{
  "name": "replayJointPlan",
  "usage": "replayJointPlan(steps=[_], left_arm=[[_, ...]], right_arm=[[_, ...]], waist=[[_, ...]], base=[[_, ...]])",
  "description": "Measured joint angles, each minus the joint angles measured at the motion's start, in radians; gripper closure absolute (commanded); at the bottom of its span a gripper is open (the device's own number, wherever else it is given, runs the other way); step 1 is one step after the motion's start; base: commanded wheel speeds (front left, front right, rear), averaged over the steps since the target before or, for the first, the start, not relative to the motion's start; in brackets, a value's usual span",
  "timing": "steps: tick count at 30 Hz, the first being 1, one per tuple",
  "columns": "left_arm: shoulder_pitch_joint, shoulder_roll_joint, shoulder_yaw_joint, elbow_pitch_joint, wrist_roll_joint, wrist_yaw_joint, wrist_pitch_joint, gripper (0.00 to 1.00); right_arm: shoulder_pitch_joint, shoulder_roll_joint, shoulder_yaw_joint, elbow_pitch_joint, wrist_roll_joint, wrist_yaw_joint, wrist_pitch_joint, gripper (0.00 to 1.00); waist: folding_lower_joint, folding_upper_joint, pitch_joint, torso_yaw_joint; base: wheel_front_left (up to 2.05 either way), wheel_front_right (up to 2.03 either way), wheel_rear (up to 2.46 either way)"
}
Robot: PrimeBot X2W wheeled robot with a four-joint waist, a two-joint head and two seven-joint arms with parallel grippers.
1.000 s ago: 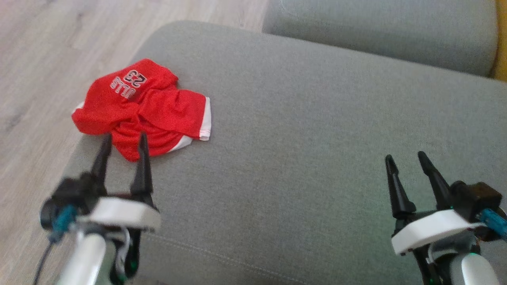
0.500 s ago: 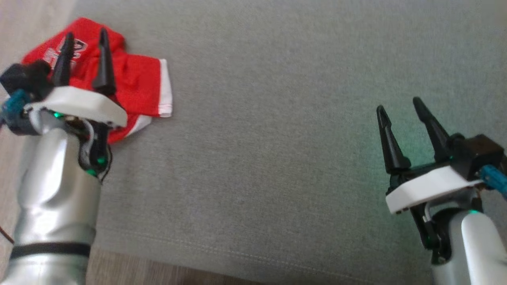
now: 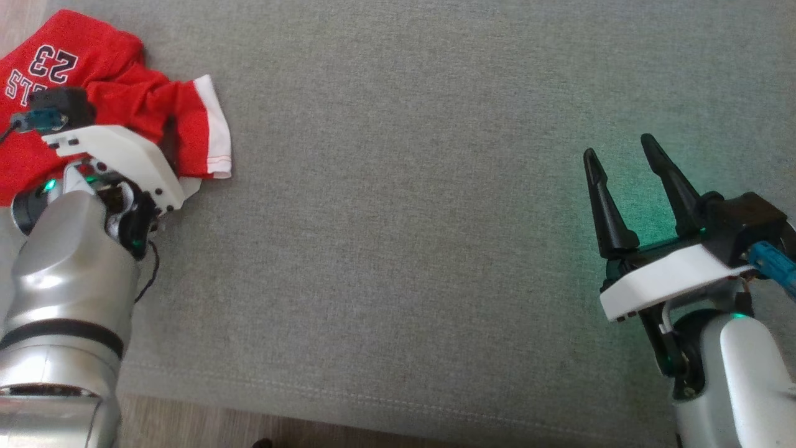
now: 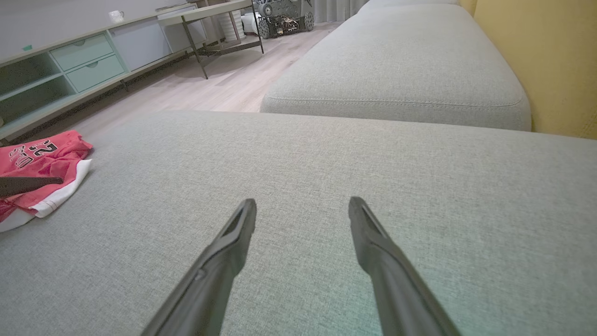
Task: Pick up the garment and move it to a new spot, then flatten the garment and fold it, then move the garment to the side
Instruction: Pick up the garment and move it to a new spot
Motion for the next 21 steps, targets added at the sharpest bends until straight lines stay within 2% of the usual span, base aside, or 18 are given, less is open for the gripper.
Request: replayJointPlan(steps=[1, 2, 5, 9, 13, 16, 21], left_arm=[[-0.004, 0.004, -0.007, 0.017, 0.0, 0.0, 0.012, 0.57], [-0.009, 0.008, -0.012, 0.023, 0.001, -0.003, 0.007, 1.0], [-0.02, 0.016, -0.019, 0.037, 0.007, -0.008, -0.035, 1.0], [-0.027, 0.039, -0.019, 0.034, 0.016, 0.002, -0.164, 1.0], [-0.028, 0.061, -0.019, -0.014, 0.03, 0.011, -0.227, 1.0], [-0.026, 0.079, -0.012, -0.11, 0.041, 0.027, -0.234, 1.0], [0.026, 0.114, 0.034, -0.406, 0.081, 0.064, -0.235, 1.0]], right_arm=[[-0.004, 0.0, 0.002, 0.0, 0.004, 0.0, 0.0, 0.0], [-0.006, 0.0, 0.002, 0.001, 0.008, 0.0, 0.0, 0.0], [-0.013, 0.0, 0.002, 0.013, 0.009, 0.0, -0.004, 0.0], [-0.014, 0.001, -0.004, 0.023, 0.017, 0.0, -0.018, 0.0], [-0.011, 0.002, -0.017, 0.036, 0.018, 0.0, -0.028, 0.0], [-0.005, 0.005, -0.027, 0.042, 0.019, 0.0, -0.035, 0.0], [0.032, 0.012, -0.035, 0.057, 0.026, 0.0, -0.049, 0.0]], waist=[[0.0, 0.0, -0.001, -0.002], [0.0, 0.0, -0.002, -0.005], [0.0, 0.0, -0.01, -0.011], [0.0, 0.0, -0.033, -0.018], [0.0, 0.0, -0.069, -0.02], [0.0, 0.0, -0.098, -0.02], [0.0, 0.0, -0.156, -0.023]], base=[[0.0, 0.0, 0.0], [0.0, 0.0, 0.0], [0.0, 0.0, 0.0], [0.0, 0.0, 0.0], [0.0, 0.0, 0.0], [0.0, 0.0, 0.0], [0.0, 0.0, 0.0]])
